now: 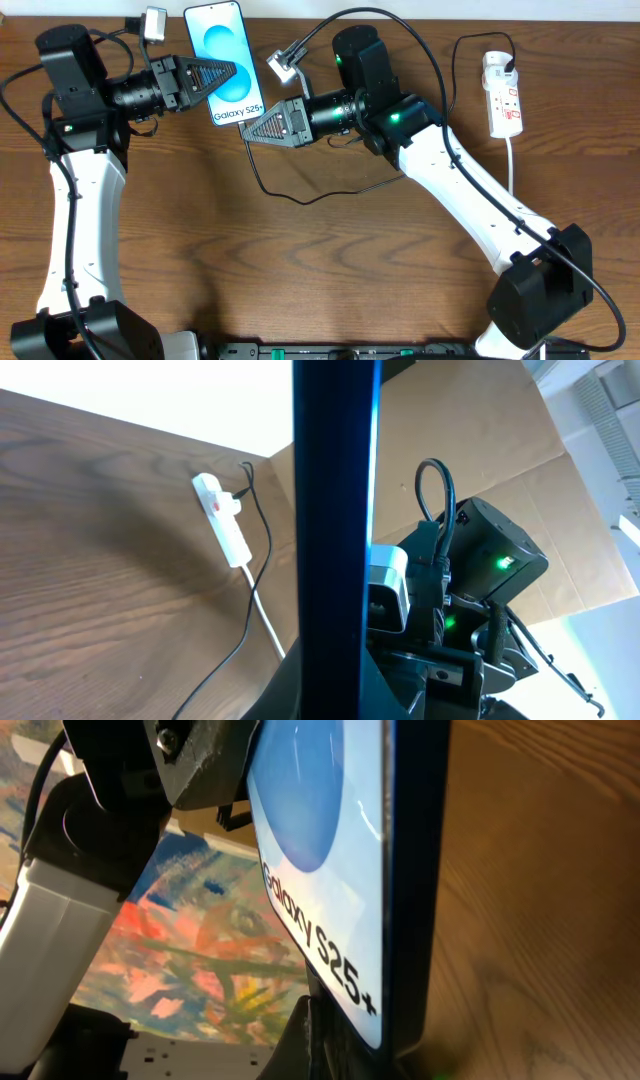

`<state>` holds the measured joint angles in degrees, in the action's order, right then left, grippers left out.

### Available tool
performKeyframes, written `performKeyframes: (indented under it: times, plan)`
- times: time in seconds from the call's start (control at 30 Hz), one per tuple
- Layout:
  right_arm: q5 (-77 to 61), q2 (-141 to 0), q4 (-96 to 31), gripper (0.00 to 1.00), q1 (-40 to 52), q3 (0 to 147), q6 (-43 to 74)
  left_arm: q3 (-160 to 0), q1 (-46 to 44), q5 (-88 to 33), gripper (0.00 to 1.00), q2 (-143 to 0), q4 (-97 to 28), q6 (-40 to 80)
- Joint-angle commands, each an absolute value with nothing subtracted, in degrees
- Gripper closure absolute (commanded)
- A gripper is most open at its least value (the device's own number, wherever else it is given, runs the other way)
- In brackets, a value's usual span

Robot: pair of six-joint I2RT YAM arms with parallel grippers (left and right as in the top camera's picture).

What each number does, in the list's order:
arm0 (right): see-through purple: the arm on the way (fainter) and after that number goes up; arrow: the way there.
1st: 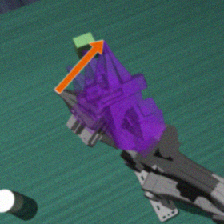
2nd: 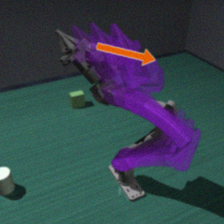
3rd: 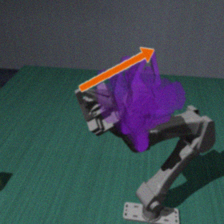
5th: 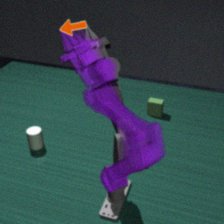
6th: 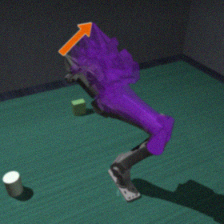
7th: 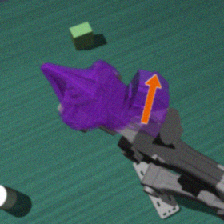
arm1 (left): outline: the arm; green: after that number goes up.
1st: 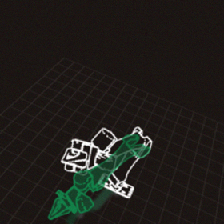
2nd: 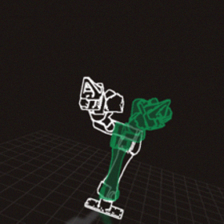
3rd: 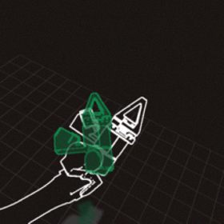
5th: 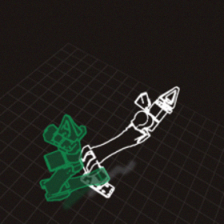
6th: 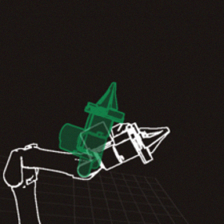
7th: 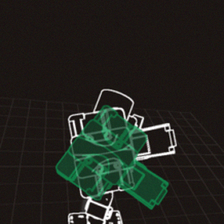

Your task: Plug charger to phone and switch on socket

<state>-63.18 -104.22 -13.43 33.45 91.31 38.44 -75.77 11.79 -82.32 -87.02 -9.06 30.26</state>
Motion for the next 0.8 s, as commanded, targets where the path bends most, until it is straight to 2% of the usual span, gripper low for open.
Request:
performKeyframes:
  times: [0.0, 0.5, 0.77]
  plan:
    - [-55.92, -104.16, -10.87, 0.98, 31.48, 92.97, 39.68, -76.07, 9.76, -90.06, 0.93, -86.37, -10.22, 30.48]
    - [-54.46, -104.66, -6.98, 0.98, 31.59, 92.97, 41.78, -76.07, 9.76, -90.06, 0.93, -86.37, -14.20, 29.47]
    - [-54.30, -105.01, -4.64, 0.98, 31.53, 92.97, 42.85, -76.07, 9.78, -90.06, 0.93, -86.37, -19.97, 24.80]
